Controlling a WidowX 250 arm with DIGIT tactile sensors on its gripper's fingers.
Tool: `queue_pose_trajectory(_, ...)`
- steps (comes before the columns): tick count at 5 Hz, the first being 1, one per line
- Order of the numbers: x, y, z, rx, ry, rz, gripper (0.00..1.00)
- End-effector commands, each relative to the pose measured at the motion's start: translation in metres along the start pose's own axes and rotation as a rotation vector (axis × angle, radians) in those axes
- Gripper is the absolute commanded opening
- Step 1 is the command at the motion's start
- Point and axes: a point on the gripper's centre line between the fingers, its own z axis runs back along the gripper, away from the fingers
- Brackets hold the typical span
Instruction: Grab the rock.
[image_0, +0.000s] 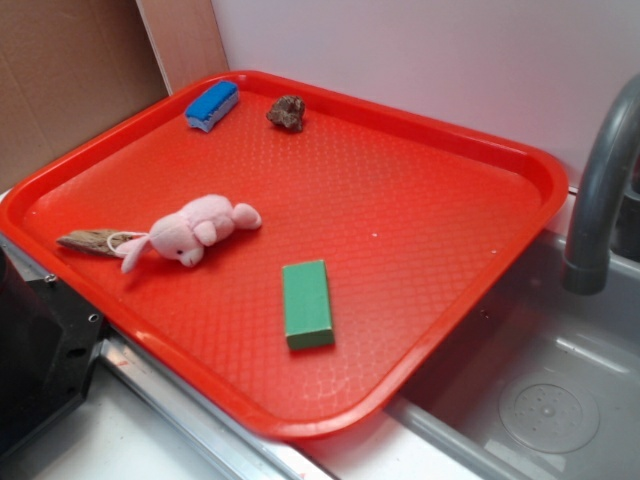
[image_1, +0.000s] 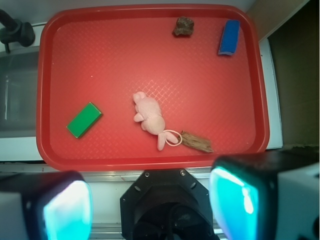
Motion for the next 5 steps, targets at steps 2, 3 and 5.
queue_pose_trajectory(2, 0.015, 0.013, -0.017, 0.011, 0.031, 0.002, 1.0)
queue_pose_trajectory(3, 0.025, 0.025, -0.031, -0.006, 0.068, 0.012, 1.0)
queue_pose_trajectory(5, 0.025, 0.025, -0.031, -0.006, 0.068, 0.012, 1.0)
